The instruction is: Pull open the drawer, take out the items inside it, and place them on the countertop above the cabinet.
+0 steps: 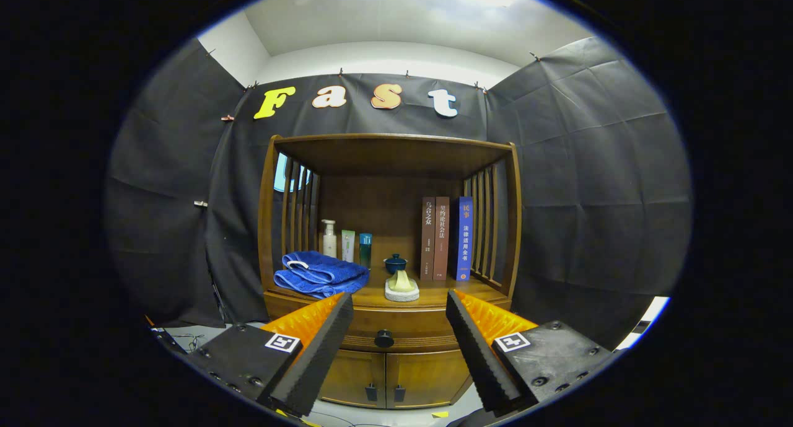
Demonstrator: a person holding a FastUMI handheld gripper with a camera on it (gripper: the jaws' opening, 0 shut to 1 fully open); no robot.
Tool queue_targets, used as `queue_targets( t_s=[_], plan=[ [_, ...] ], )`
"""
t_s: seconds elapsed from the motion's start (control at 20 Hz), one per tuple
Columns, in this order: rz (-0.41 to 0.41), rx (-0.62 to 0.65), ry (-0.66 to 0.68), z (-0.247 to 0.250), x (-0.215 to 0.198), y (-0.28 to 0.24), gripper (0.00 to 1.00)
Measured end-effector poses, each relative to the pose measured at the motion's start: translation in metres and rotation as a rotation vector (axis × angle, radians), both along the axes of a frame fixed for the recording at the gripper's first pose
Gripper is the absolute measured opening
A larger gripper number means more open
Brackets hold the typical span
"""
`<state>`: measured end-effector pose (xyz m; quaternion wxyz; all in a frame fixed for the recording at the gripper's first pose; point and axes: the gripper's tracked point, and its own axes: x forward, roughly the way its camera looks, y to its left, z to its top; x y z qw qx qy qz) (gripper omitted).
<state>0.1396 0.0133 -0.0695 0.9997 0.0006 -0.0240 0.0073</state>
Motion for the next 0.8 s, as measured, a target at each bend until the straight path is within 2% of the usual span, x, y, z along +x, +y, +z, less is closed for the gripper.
queue_targets(
  t_s=[0.8],
  plan=[
    [0.0,-0.004,0.008,-0.0059,-0.0043,-0.0066,0.98]
  ],
)
